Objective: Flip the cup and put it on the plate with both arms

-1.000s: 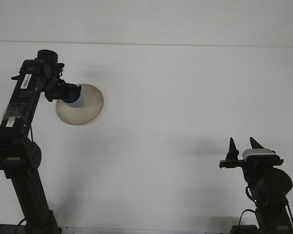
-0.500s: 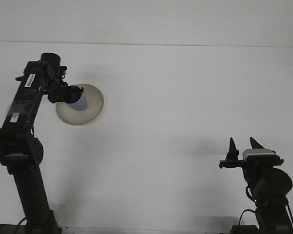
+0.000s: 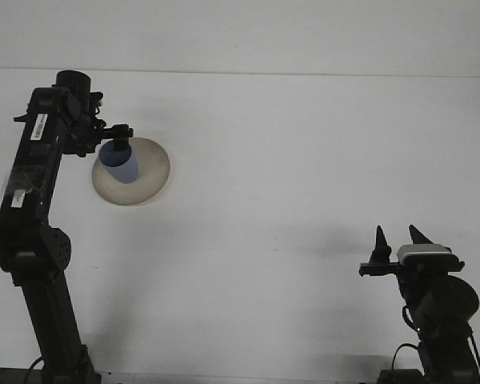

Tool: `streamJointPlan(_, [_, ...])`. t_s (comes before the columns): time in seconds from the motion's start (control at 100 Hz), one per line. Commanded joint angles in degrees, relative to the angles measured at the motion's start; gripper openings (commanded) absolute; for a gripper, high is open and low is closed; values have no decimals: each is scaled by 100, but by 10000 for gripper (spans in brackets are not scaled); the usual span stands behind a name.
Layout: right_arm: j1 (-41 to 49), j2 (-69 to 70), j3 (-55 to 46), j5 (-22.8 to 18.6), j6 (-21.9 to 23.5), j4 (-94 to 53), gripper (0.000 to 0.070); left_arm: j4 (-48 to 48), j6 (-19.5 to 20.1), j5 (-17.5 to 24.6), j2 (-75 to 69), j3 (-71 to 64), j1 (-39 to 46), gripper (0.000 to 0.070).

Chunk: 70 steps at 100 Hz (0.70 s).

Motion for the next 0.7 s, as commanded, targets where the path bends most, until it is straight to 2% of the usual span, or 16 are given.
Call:
streamJointPlan(0.0, [13, 17, 59, 2, 13, 90, 435, -146, -17, 20, 118, 343, 7, 509])
streamJointPlan(0.45, [7, 17, 59, 44, -7, 90, 435, -422, -120, 24, -1029, 435, -155, 505])
streamJointPlan(0.69, [9, 17, 59, 42, -7, 90, 435, -387, -118, 22, -2079, -621, -378, 503])
